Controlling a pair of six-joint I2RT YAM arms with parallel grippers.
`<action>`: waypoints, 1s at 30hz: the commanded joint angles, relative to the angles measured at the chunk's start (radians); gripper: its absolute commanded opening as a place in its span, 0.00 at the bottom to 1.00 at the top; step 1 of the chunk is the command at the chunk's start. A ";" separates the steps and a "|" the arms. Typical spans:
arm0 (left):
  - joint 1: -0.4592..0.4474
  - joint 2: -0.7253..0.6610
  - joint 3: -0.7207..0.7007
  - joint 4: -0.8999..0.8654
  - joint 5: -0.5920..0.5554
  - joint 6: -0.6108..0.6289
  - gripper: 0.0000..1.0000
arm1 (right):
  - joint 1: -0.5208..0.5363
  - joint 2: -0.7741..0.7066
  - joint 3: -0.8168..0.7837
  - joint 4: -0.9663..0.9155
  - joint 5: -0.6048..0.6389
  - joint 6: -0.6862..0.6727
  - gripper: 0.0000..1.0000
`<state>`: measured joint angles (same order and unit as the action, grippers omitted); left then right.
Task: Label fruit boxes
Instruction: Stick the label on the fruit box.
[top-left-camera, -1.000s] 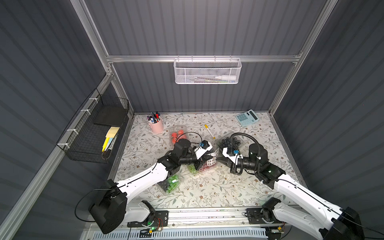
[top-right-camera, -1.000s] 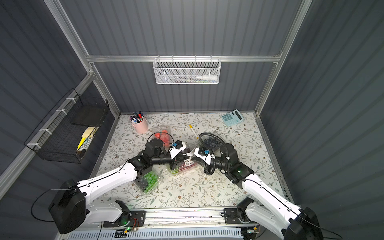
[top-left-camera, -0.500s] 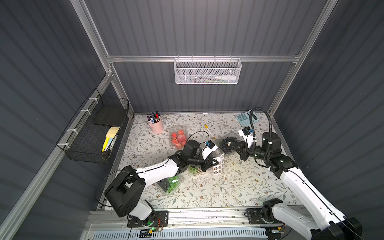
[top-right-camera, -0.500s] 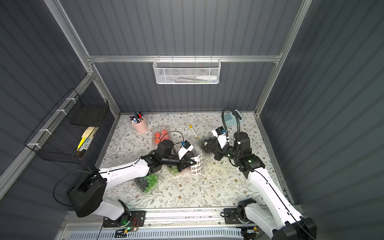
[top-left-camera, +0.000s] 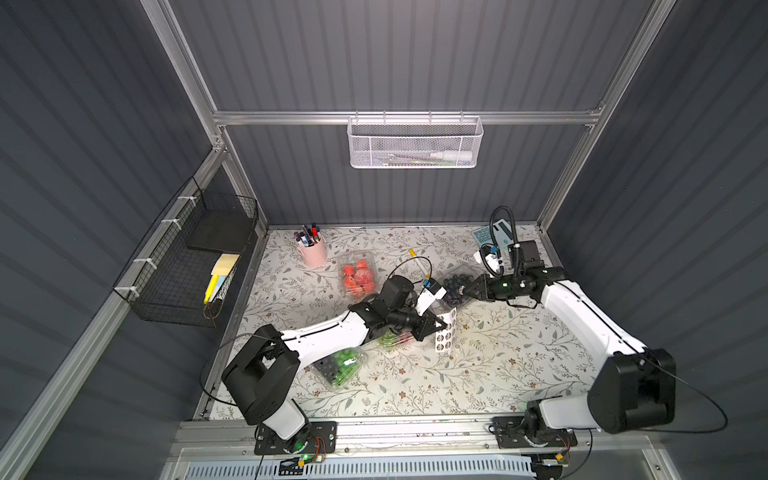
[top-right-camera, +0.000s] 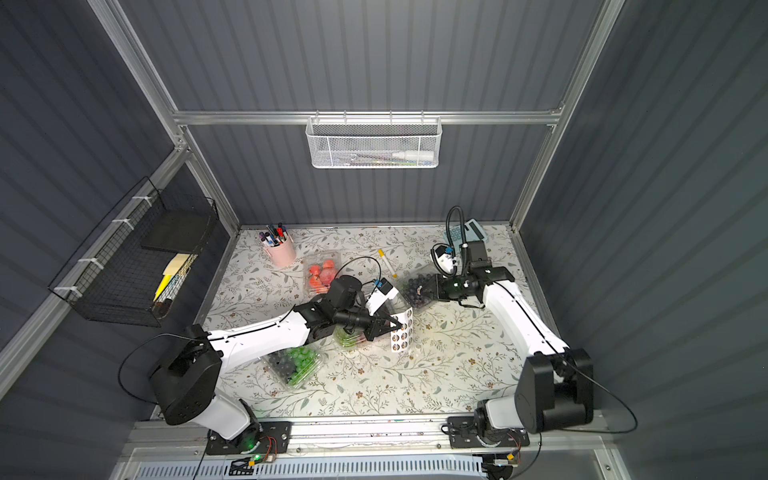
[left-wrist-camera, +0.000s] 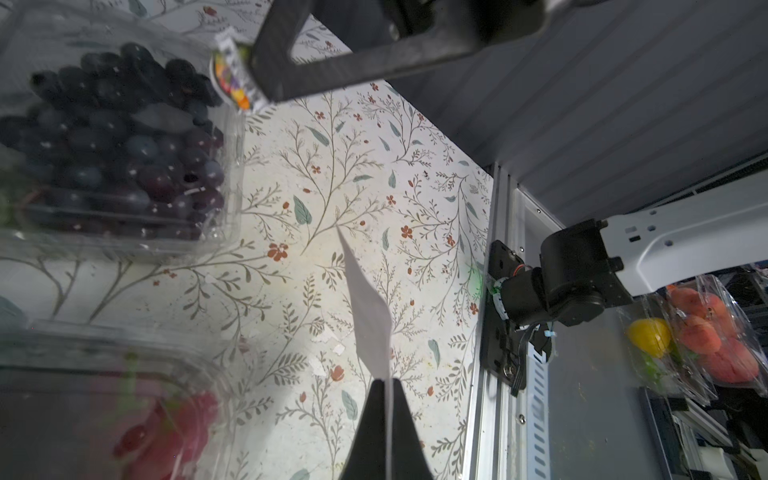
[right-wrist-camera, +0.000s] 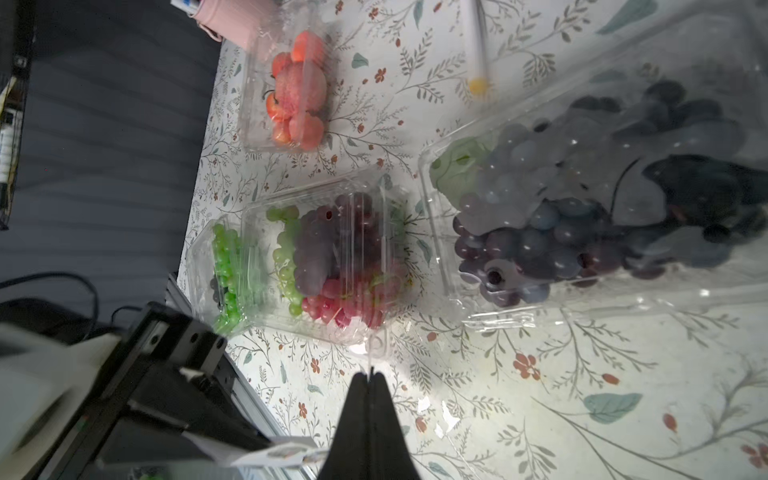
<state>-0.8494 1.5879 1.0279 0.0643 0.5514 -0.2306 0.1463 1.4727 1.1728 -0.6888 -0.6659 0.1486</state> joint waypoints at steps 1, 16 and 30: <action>0.046 0.024 0.088 -0.088 -0.012 0.010 0.00 | -0.004 0.115 0.158 -0.249 0.015 -0.034 0.00; 0.291 0.021 0.190 -0.181 -0.028 0.075 0.00 | 0.036 0.453 0.436 -0.386 0.026 -0.047 0.00; 0.374 0.007 0.179 -0.166 0.000 0.085 0.00 | 0.042 0.634 0.609 -0.442 0.062 -0.029 0.00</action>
<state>-0.4801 1.6062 1.1904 -0.0937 0.5350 -0.1677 0.1879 2.0846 1.7435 -1.0840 -0.6147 0.1154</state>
